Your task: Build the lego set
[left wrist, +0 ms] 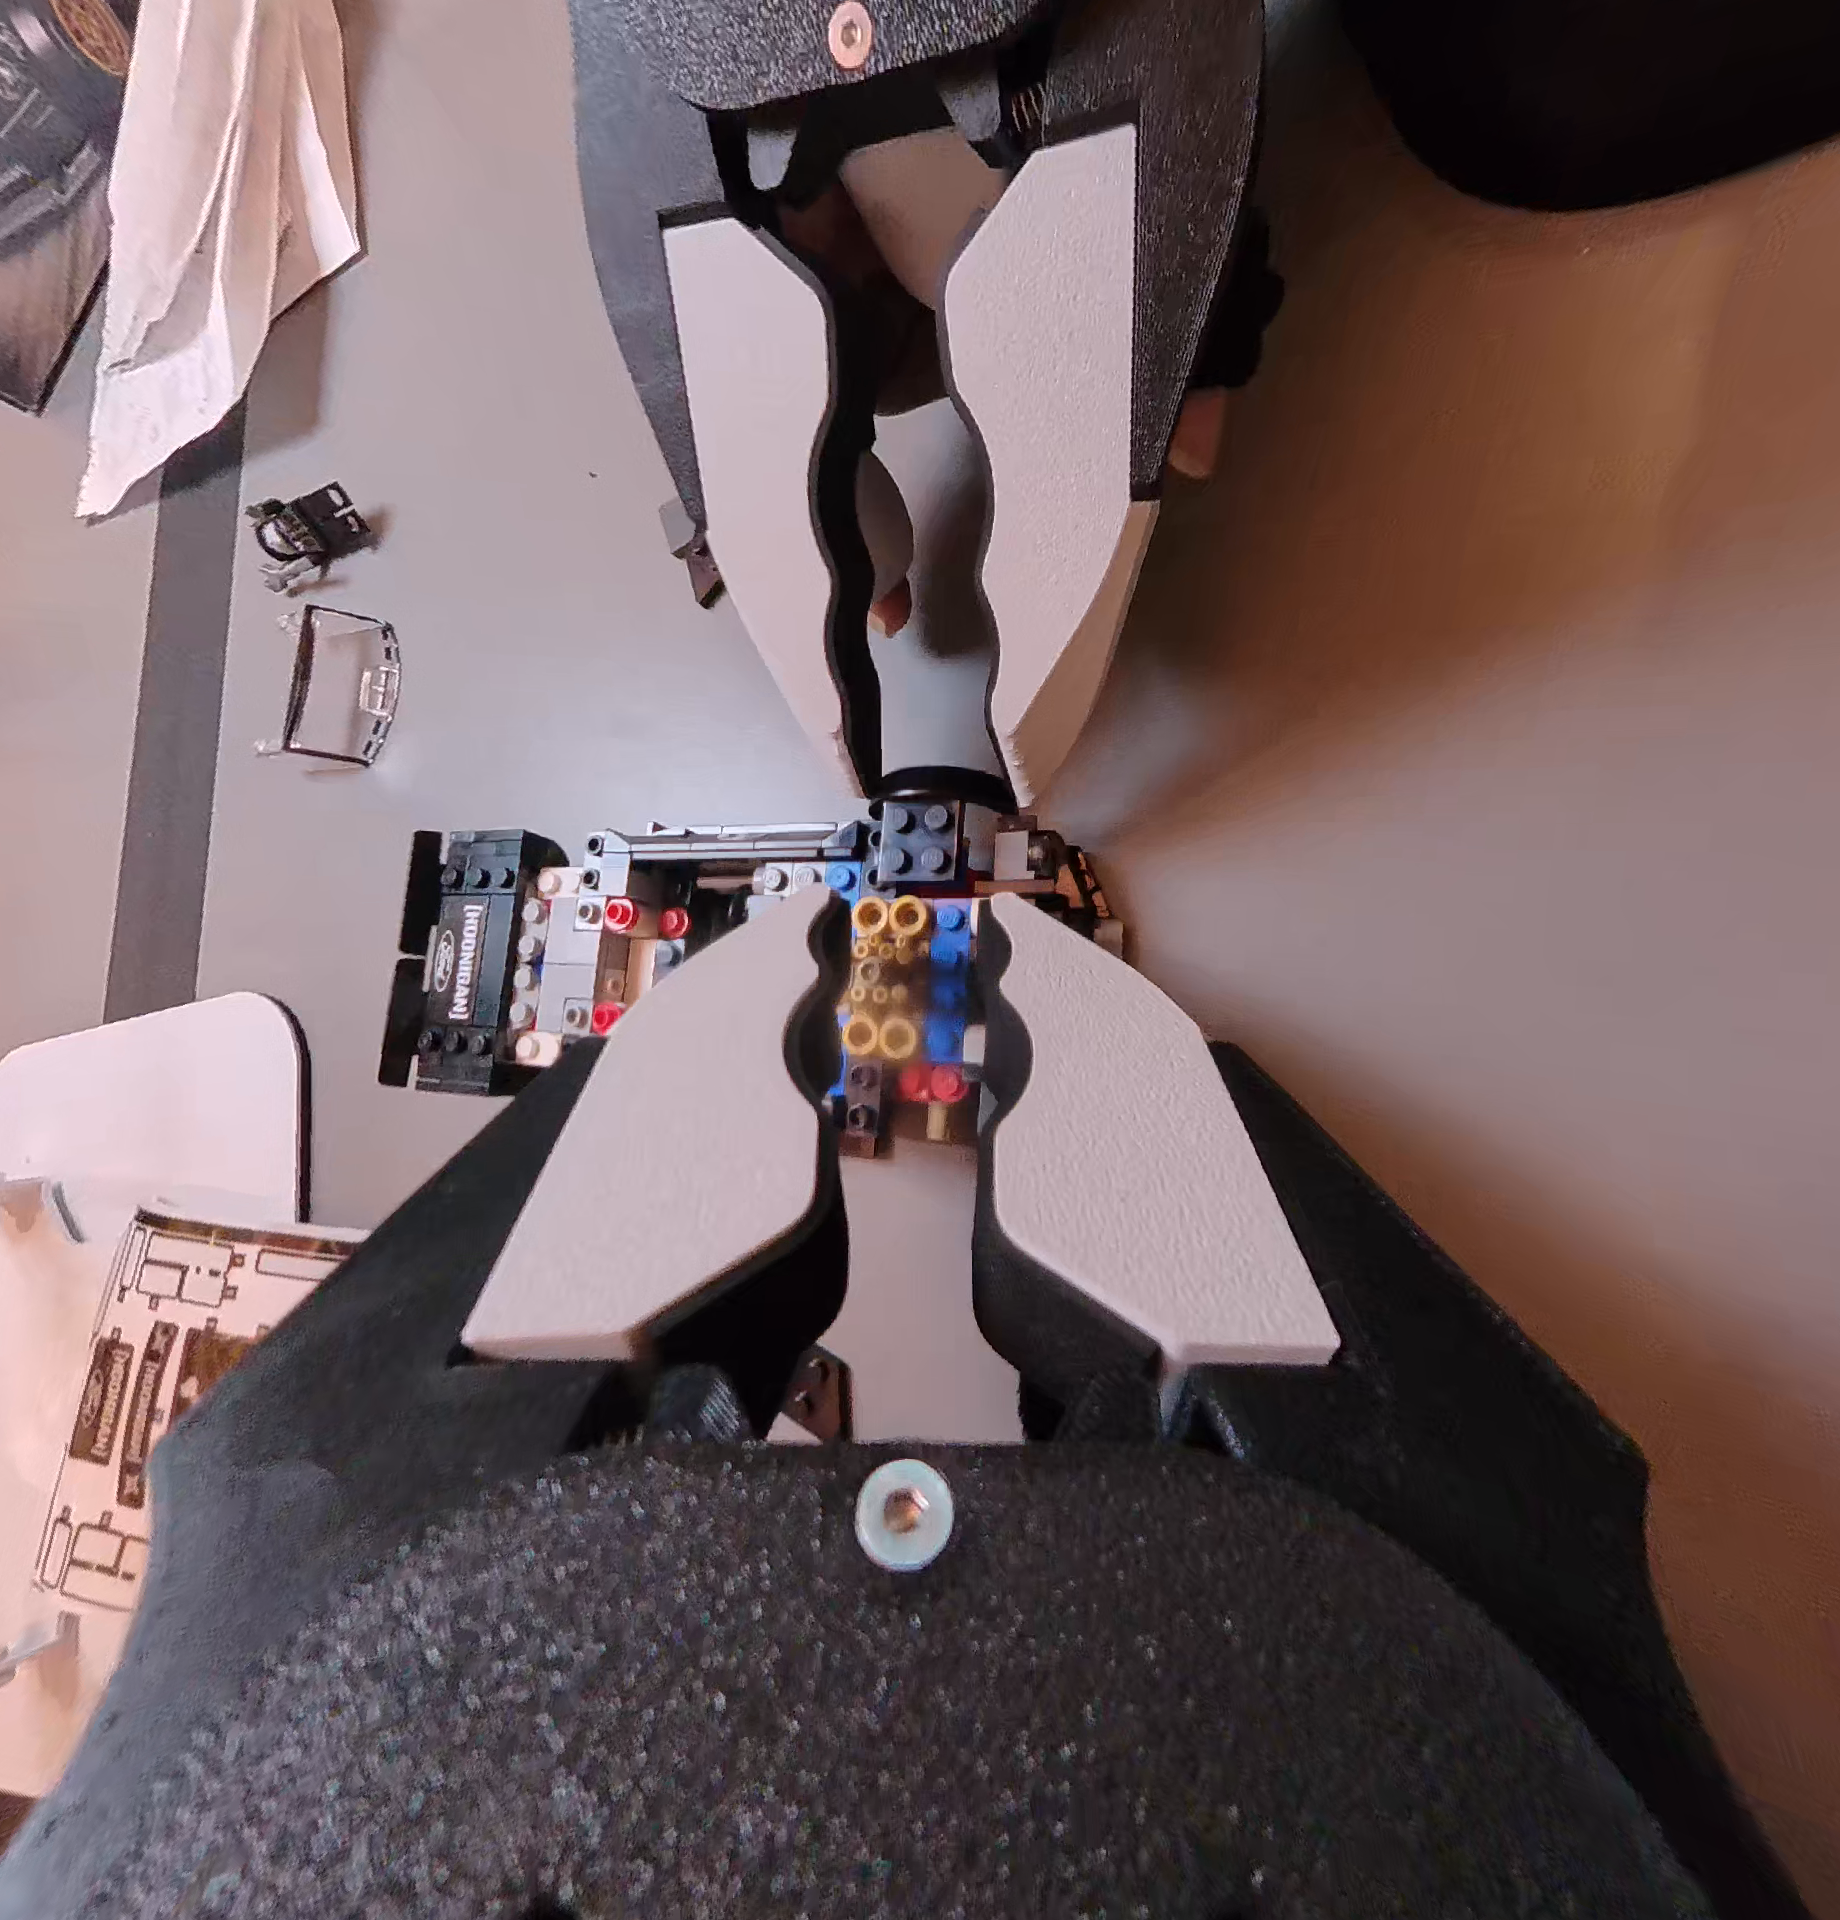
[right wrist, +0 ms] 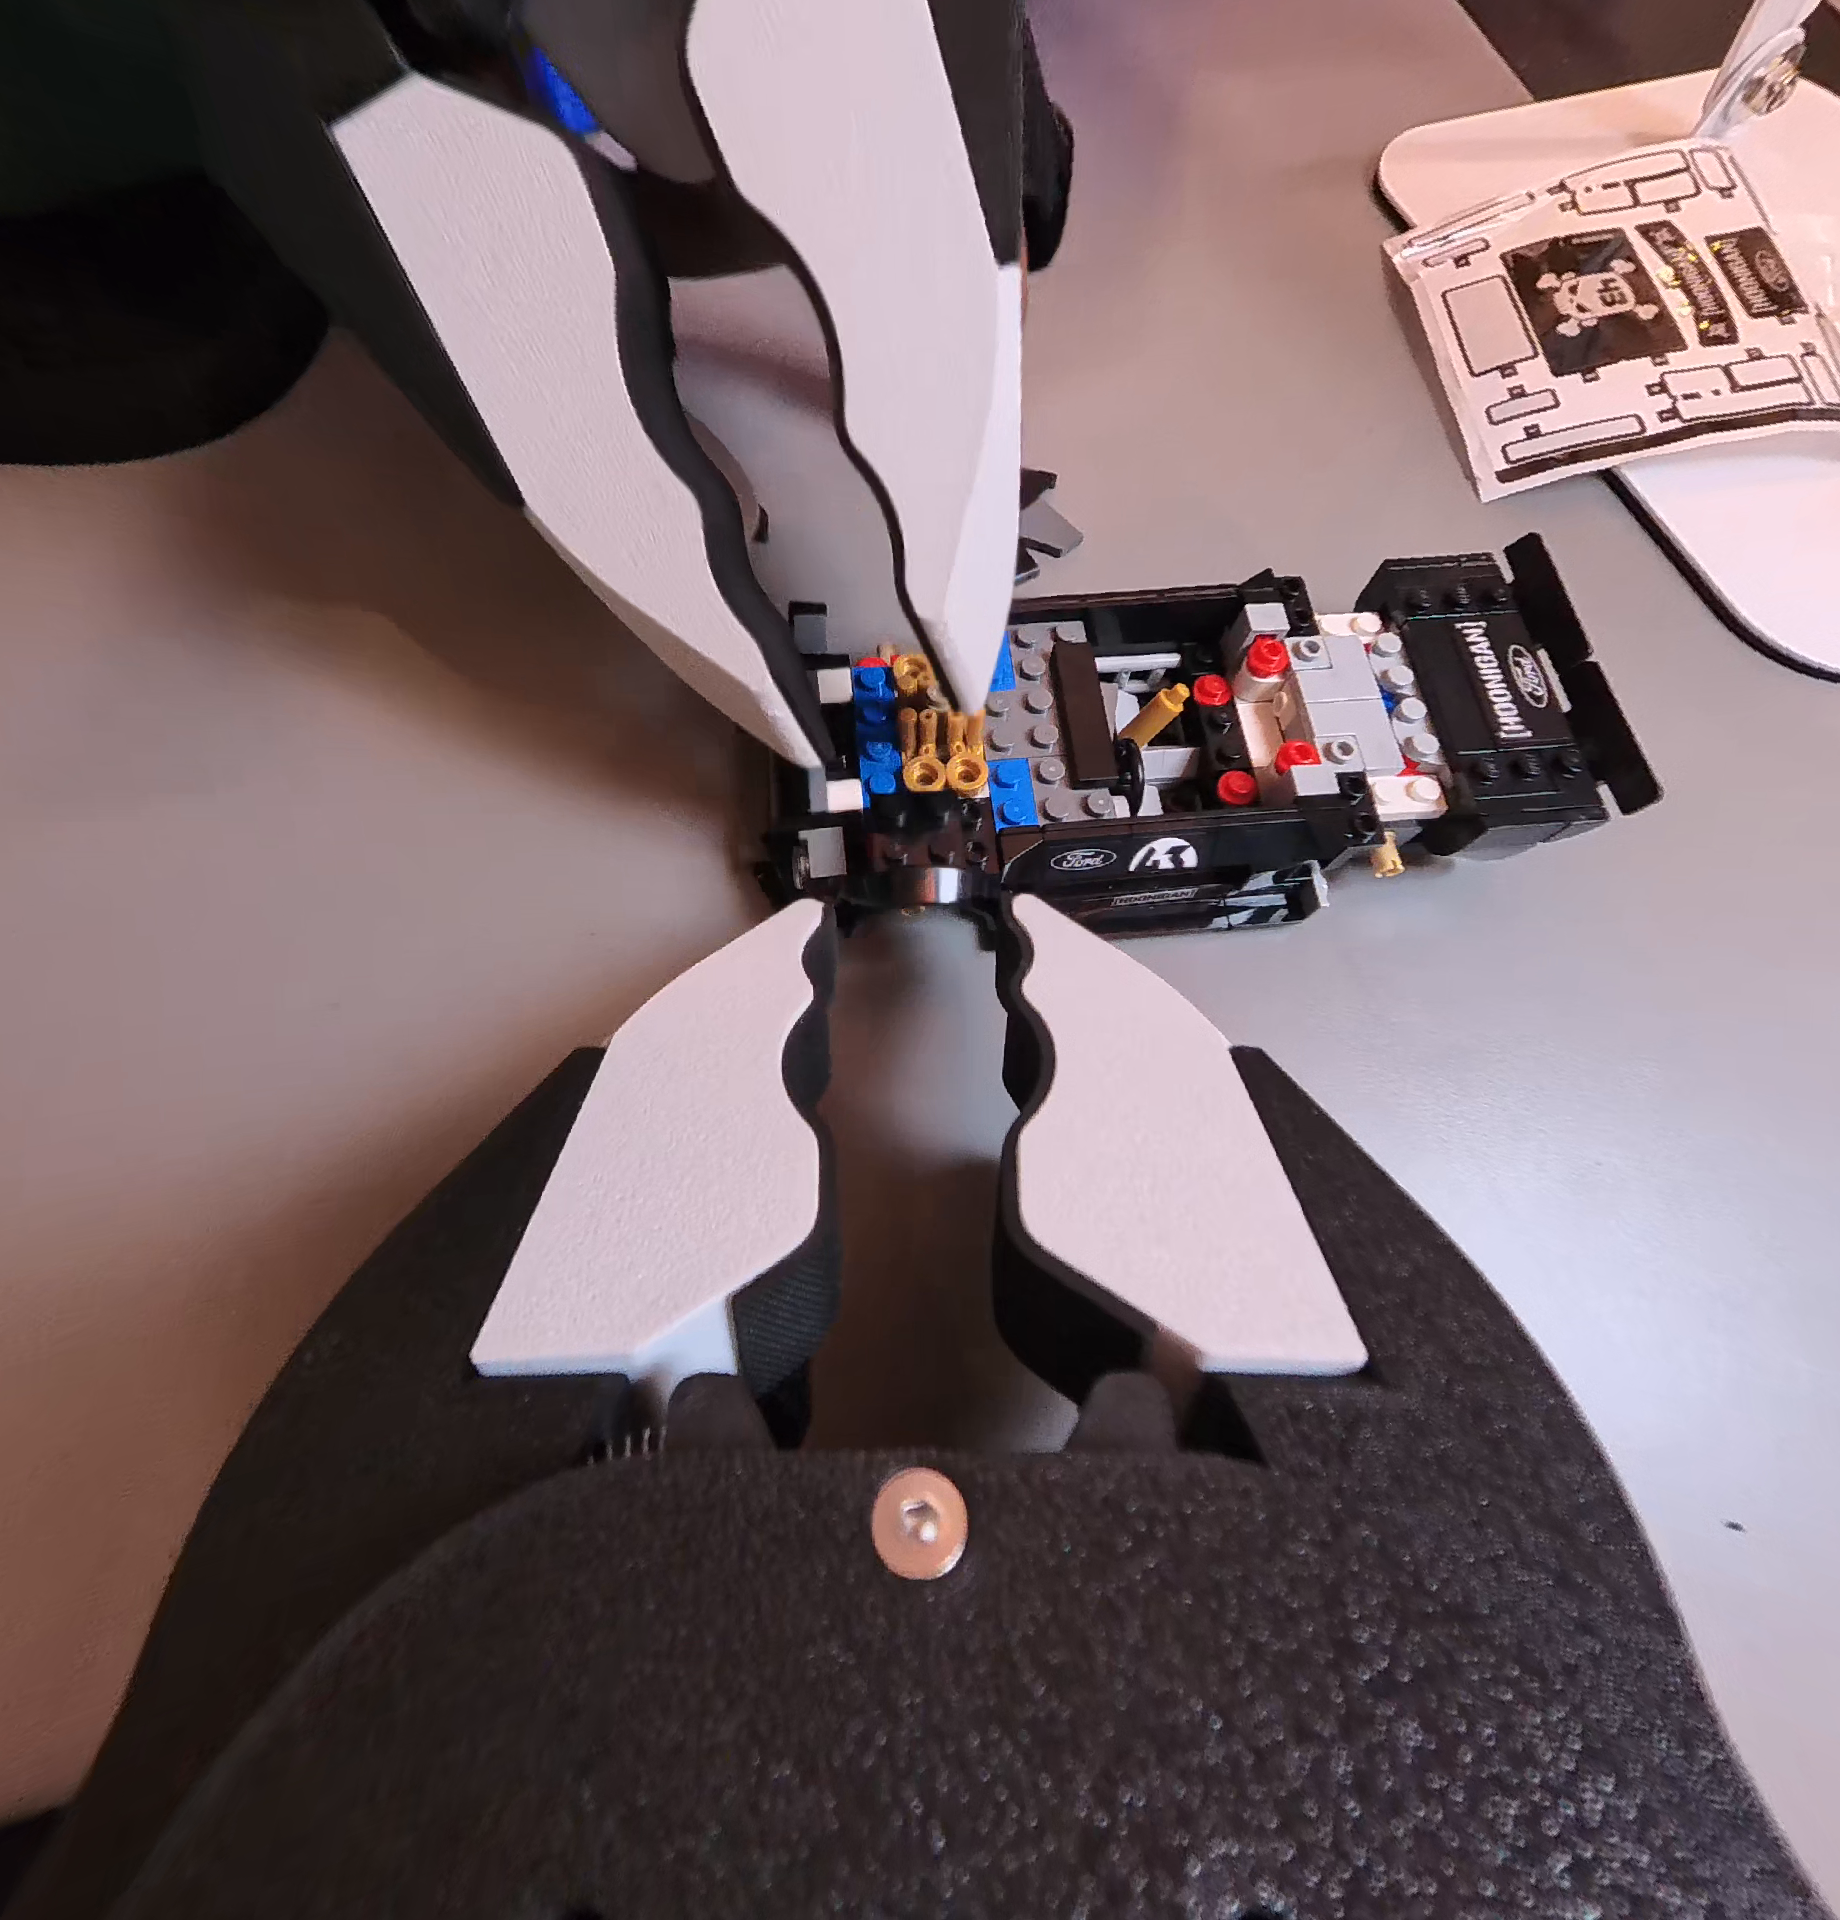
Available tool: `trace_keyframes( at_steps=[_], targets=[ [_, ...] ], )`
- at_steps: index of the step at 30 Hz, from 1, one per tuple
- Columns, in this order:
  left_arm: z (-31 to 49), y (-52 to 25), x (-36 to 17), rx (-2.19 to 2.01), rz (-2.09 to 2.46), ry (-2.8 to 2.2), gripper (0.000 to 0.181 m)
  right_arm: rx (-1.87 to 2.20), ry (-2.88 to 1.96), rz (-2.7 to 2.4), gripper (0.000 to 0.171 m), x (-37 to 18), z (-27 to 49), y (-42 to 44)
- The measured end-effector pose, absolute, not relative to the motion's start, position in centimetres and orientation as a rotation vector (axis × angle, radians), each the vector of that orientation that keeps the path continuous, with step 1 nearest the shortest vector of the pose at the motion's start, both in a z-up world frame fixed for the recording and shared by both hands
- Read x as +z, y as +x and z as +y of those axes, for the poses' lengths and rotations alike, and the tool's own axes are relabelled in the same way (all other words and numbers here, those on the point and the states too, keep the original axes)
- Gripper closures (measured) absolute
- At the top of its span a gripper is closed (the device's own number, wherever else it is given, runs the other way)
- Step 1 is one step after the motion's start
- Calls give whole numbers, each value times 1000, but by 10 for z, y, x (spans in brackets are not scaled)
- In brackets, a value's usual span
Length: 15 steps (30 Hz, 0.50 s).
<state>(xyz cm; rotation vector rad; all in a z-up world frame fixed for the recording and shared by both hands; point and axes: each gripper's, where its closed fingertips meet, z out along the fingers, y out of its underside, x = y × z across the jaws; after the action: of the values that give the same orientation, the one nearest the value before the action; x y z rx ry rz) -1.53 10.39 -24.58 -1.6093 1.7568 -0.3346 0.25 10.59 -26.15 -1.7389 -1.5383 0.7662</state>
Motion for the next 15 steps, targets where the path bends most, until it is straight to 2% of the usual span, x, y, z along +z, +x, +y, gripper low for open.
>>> trace_keyframes(
  at_steps=[9, 15],
  targets=[
    [109, -52, -235, -330, 1594, -1722, 152, 713, -1728, -1577, 142, -266, 104, 2],
    [102, -74, -255, -386, 1548, -1854, 146, 696, -1737, -1585, 142, -265, 103, 1]
  ],
)
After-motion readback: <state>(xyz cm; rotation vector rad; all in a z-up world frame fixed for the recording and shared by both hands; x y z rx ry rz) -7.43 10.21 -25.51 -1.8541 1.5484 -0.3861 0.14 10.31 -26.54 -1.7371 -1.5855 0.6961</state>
